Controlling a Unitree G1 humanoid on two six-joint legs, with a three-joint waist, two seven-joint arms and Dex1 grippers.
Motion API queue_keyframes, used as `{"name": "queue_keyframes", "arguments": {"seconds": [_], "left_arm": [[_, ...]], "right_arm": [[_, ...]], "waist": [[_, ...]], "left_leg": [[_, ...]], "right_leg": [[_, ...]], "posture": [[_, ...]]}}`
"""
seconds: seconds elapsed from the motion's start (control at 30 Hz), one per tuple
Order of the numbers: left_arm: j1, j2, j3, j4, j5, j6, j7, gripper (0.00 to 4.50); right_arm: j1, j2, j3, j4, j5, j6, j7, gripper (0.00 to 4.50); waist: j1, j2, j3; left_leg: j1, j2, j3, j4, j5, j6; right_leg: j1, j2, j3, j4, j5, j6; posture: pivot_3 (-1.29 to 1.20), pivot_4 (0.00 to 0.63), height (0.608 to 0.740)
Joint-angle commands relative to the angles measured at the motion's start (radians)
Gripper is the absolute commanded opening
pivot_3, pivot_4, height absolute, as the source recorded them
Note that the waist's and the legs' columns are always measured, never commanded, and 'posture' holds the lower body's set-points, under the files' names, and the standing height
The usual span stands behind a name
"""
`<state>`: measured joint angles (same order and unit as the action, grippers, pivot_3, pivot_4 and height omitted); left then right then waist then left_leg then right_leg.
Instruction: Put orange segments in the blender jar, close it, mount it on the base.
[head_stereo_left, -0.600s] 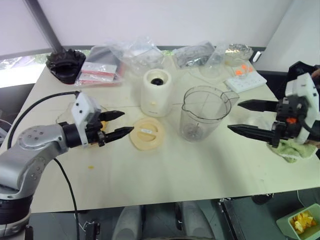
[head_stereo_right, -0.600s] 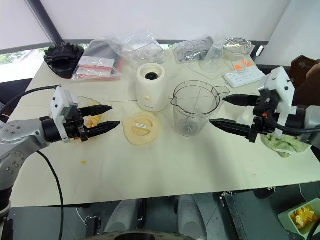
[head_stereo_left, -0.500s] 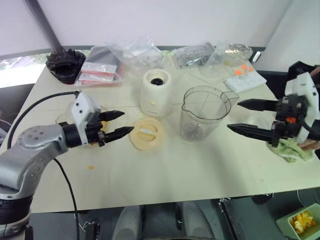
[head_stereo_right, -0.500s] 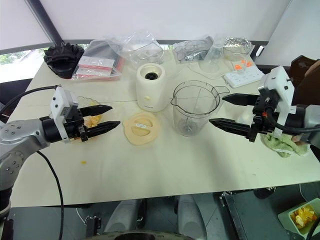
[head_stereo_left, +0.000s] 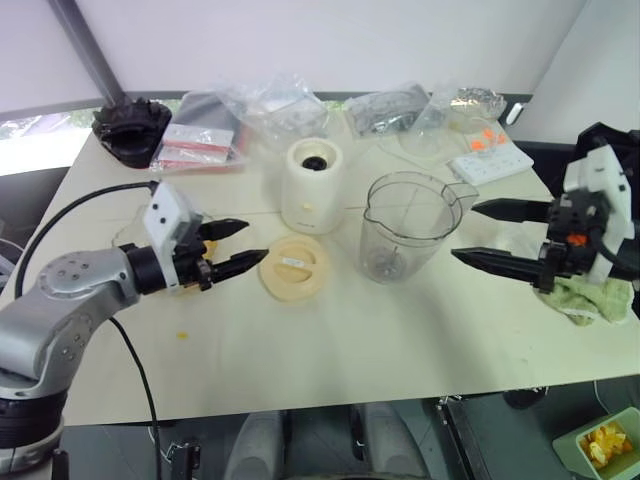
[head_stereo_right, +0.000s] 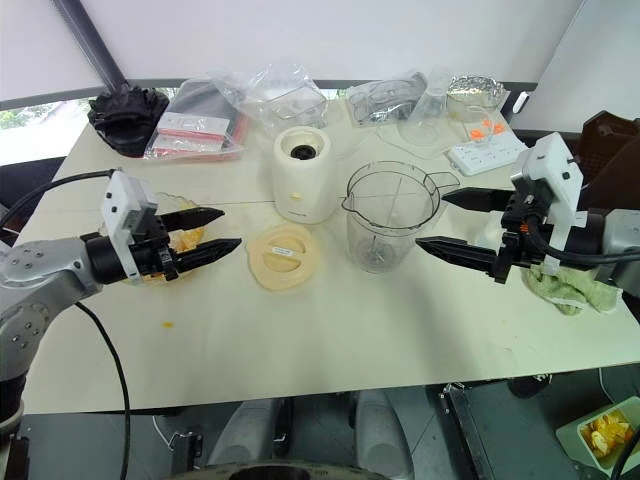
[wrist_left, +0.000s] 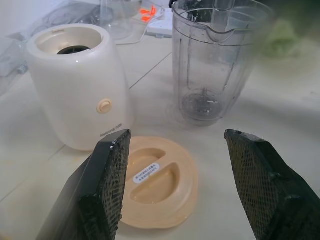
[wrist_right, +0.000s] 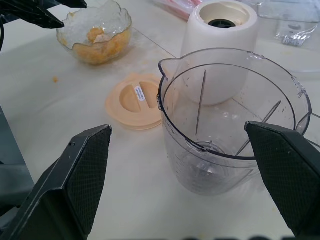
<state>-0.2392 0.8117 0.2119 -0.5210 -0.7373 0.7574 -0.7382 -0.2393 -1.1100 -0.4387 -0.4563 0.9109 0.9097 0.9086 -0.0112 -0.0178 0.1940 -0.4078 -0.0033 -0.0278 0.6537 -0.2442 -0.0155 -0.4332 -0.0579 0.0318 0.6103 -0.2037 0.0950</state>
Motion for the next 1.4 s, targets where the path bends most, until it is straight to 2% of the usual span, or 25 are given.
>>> {"name": "queue_keyframes", "arguments": {"seconds": [0.03, 0.43, 0.5, 0.63, 0.73, 1.03, 1.23, 1.4], "left_arm": [[-0.002, 0.010, 0.026, -0.034, -0.015, -0.005, -0.001, 3.11], [-0.006, 0.009, 0.030, -0.020, -0.021, 0.014, 0.034, 3.11], [-0.018, 0.021, 0.033, 0.001, 0.001, 0.013, 0.048, 3.11], [-0.077, 0.100, 0.005, 0.136, 0.138, -0.008, 0.068, 3.11], [-0.155, 0.106, -0.004, 0.257, 0.193, 0.023, 0.118, 3.11], [-0.328, 0.054, -0.121, 0.371, 0.302, 0.331, 0.311, 3.11], [-0.386, -0.066, -0.042, 0.440, 0.357, 0.498, 0.481, 3.11], [-0.397, -0.139, 0.018, 0.459, 0.383, 0.576, 0.555, 3.11]], "right_arm": [[-0.024, 0.005, -0.002, -0.012, 0.010, -0.012, -0.004, 4.44], [-0.033, -0.013, -0.005, -0.007, 0.012, -0.007, 0.009, 4.44], [-0.032, -0.012, -0.009, -0.011, 0.017, -0.003, 0.006, 4.44], [-0.036, -0.007, 0.003, -0.013, 0.015, -0.007, -0.001, 4.44], [-0.038, -0.001, 0.007, -0.014, 0.014, -0.011, -0.009, 4.44], [-0.013, 0.029, -0.001, -0.051, 0.030, -0.001, -0.048, 4.44], [-0.017, 0.026, 0.010, -0.045, 0.031, -0.003, -0.045, 4.44], [-0.034, 0.024, 0.028, -0.042, 0.034, -0.001, -0.043, 4.44]], "waist": [[0.000, 0.000, 0.000], [0.000, 0.000, 0.000], [0.000, 0.000, 0.000], [0.000, 0.000, 0.000], [0.000, 0.000, 0.000], [0.000, -0.001, 0.000], [-0.002, -0.002, 0.001], [0.000, -0.002, 0.001]], "left_leg": [[0.000, 0.000, 0.000, 0.000, 0.000, 0.000], [0.000, 0.000, 0.000, 0.000, 0.000, 0.000], [0.000, 0.000, 0.000, 0.000, 0.000, 0.000], [0.000, 0.000, 0.000, 0.000, 0.000, 0.000], [0.001, 0.000, 0.000, 0.000, 0.000, 0.000], [0.000, -0.001, -0.001, 0.000, 0.000, 0.000], [0.000, -0.001, -0.001, 0.000, 0.000, 0.000], [0.001, -0.001, -0.001, 0.000, 0.000, 0.000]], "right_leg": [[0.000, 0.000, 0.000, 0.000, 0.000, 0.000], [0.000, 0.000, 0.000, 0.000, 0.000, 0.000], [0.000, 0.000, 0.000, 0.000, 0.000, 0.000], [0.000, 0.001, 0.000, 0.001, 0.000, 0.000], [0.000, 0.001, 0.000, 0.001, 0.000, 0.000], [0.000, 0.000, 0.000, 0.001, 0.001, 0.000], [0.000, 0.001, 0.000, 0.003, 0.001, 0.000], [0.000, 0.001, 0.000, 0.003, 0.001, 0.000]], "posture": [[0.00, 0.150, 0.740], [0.00, 0.150, 0.740], [0.00, 0.150, 0.740], [0.00, 0.150, 0.740], [0.00, 0.150, 0.740], [0.00, 0.150, 0.740], [0.00, 0.150, 0.740], [0.00, 0.150, 0.740]]}}
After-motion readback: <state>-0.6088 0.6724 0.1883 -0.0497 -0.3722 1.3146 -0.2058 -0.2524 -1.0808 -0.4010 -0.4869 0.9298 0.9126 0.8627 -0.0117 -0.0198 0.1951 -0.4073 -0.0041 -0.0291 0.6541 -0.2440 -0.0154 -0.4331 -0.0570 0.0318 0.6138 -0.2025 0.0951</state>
